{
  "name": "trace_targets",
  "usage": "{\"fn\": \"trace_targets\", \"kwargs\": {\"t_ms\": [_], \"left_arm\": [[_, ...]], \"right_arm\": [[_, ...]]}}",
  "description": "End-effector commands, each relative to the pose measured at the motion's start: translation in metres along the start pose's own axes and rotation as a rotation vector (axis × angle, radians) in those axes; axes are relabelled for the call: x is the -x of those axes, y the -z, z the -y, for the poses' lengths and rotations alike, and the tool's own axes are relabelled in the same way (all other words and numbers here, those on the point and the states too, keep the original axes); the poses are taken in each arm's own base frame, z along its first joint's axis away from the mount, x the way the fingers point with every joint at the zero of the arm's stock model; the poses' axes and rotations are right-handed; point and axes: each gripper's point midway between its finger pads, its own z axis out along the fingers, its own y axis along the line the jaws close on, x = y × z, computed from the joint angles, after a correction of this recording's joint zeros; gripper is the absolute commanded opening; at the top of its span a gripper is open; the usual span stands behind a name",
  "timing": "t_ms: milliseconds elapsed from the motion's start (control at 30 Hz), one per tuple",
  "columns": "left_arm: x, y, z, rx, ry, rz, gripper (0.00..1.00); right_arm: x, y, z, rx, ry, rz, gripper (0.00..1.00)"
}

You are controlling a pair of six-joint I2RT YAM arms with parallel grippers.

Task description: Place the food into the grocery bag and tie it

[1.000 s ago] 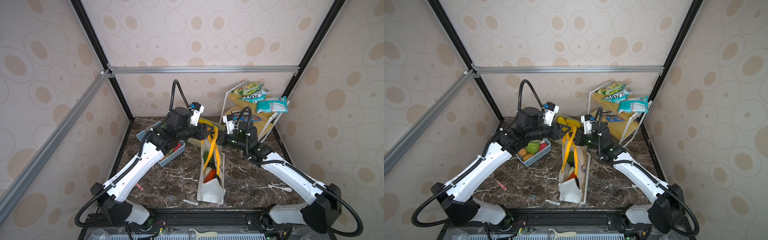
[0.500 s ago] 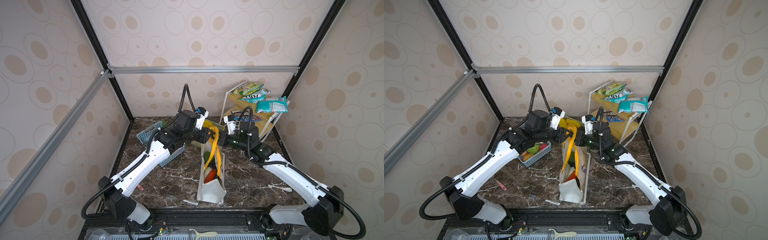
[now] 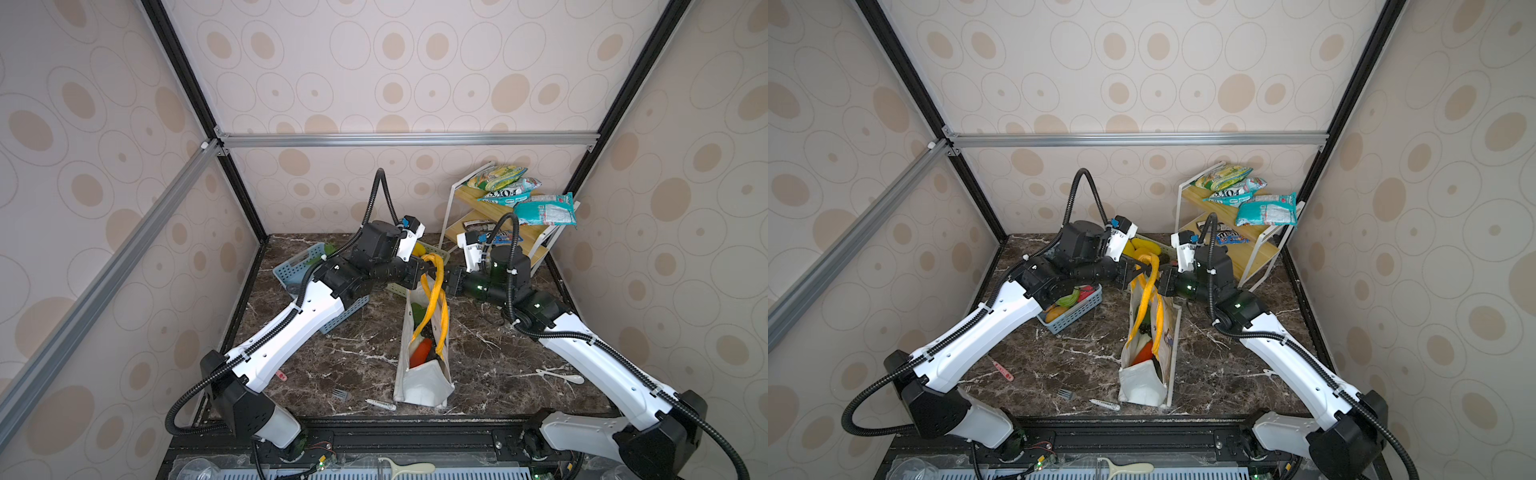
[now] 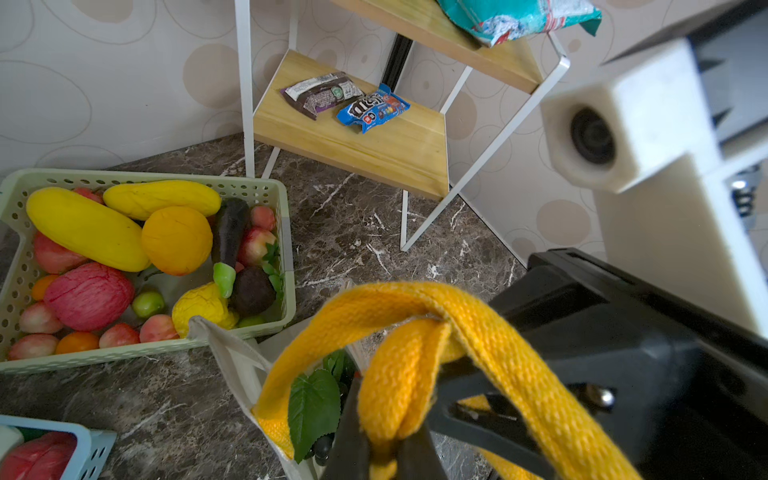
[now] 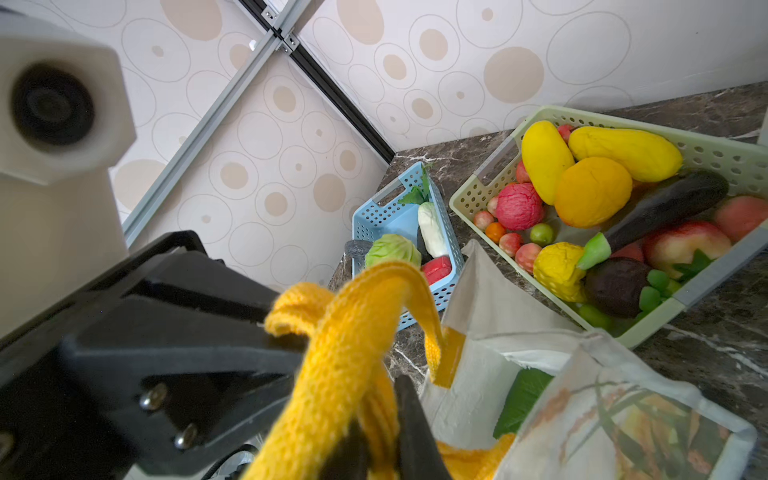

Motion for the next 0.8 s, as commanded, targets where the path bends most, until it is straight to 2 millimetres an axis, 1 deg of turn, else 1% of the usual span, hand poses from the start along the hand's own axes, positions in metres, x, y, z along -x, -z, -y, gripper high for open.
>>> {"fn": "trace_targets", "kwargs": {"t_ms": [0,200,267,333,433,533,667,767], "left_arm": [[0.016,-0.005,0.0,0.005,-0.049,0.039,0.05],[0.027,-0.011,0.0,0.007,-0.105,0.076,0.02],[0.03,-0.012,0.0,0.01,-0.119,0.084,0.02],[0.031,-0.012,-0.002,0.015,-0.123,0.091,0.0],[0.032,-0.01,-0.002,0.015,-0.125,0.101,0.0],[0.033,-0.007,-0.003,0.02,-0.129,0.113,0.0],[0.034,-0.002,-0.006,0.022,-0.127,0.124,0.0],[0.035,-0.001,-0.007,0.019,-0.125,0.128,0.0]], "right_arm": [[-0.001,0.018,-0.037,0.132,0.029,-0.031,0.16],[-0.015,0.027,-0.056,0.227,0.023,-0.093,0.23],[-0.017,0.031,-0.067,0.277,0.024,-0.108,0.27],[-0.022,0.034,-0.075,0.318,0.031,-0.149,0.34],[-0.035,0.039,-0.069,0.282,0.049,-0.22,0.43],[-0.045,0.051,-0.058,0.219,0.092,-0.249,0.5],[-0.045,0.074,-0.045,0.158,0.118,-0.214,0.55],[-0.039,0.089,-0.029,0.103,0.104,-0.17,0.56]]}}
